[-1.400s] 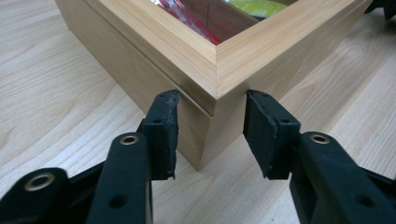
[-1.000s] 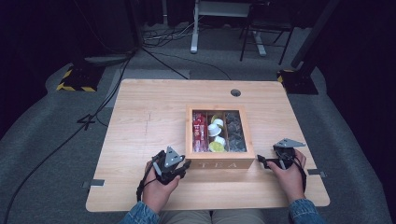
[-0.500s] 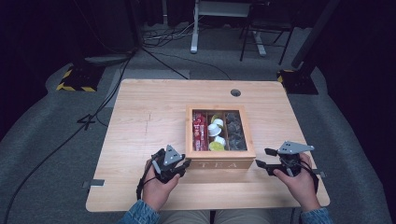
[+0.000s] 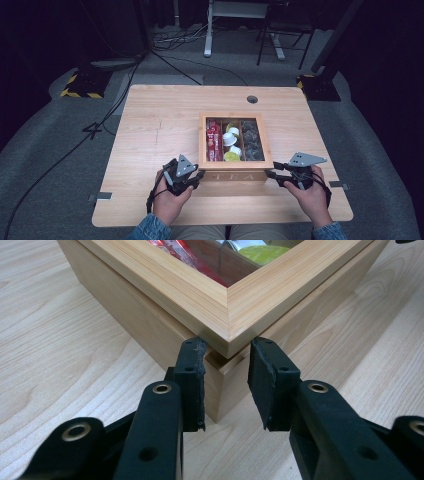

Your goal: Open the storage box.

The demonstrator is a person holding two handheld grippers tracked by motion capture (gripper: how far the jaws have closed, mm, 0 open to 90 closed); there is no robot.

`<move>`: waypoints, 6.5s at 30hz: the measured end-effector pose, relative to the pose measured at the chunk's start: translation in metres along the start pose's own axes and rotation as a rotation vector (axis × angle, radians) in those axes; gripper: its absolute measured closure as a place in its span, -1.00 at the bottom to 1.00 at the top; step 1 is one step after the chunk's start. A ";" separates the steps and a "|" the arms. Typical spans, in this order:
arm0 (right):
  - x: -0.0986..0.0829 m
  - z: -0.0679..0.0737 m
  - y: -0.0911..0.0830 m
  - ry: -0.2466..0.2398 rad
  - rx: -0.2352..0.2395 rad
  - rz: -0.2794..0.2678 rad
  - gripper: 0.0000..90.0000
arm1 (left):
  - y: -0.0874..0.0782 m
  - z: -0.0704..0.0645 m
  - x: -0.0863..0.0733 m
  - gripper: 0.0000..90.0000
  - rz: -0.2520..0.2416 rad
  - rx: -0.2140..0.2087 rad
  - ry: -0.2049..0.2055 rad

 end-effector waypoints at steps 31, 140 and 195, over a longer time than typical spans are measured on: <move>0.041 -0.002 -0.011 -0.061 -0.115 -0.089 -0.28 | -0.007 0.008 0.046 -0.18 -0.086 0.055 0.065; 0.233 -0.139 0.058 0.083 -0.190 -0.252 0.10 | -0.035 0.100 -0.074 -0.28 0.080 0.210 -0.110; 0.215 -0.142 0.061 0.129 -0.238 -0.157 -0.23 | -0.022 0.106 -0.068 -0.32 0.096 0.181 -0.126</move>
Point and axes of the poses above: each handheld gripper's, and its own axes: y roughly forward along the jaws, x roughly out of its top, z roughly to its left, the point moved 4 cm from there along y, roughly forward along the jaws, and after that the axes turned 3 degrees about y, right-handed, at the moved point
